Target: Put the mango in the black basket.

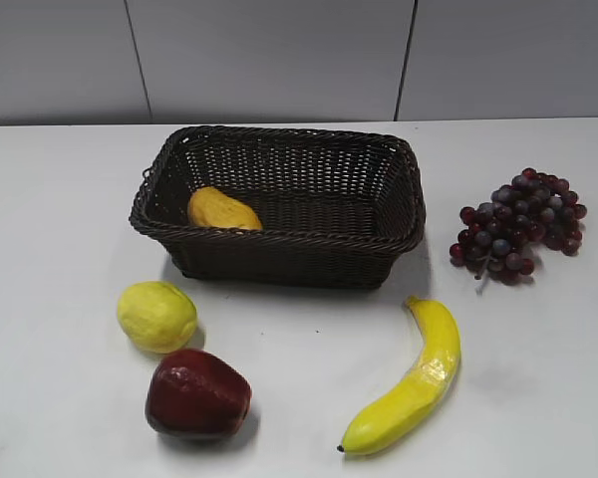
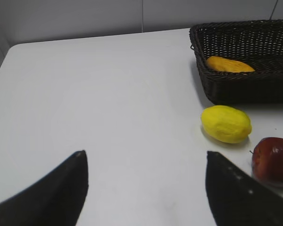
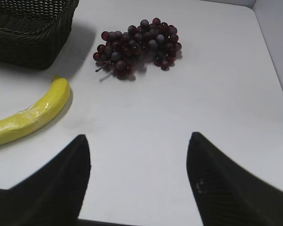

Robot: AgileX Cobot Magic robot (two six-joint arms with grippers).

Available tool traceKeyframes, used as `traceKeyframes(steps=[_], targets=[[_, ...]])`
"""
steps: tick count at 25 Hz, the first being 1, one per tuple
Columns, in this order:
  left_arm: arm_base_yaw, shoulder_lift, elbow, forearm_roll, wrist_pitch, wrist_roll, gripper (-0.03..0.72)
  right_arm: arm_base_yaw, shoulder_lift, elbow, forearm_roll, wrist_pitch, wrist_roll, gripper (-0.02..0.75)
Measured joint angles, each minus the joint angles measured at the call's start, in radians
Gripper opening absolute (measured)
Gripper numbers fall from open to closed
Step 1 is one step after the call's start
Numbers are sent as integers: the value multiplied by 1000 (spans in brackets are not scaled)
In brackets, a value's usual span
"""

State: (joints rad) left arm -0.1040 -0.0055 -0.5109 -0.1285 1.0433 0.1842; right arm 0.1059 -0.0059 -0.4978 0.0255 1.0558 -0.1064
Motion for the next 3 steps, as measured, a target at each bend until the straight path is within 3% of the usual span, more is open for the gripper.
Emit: traceKeyframes(steps=[3], targets=[[0,0,0,0,0,0,591,0,0,0,0,0,1,494]])
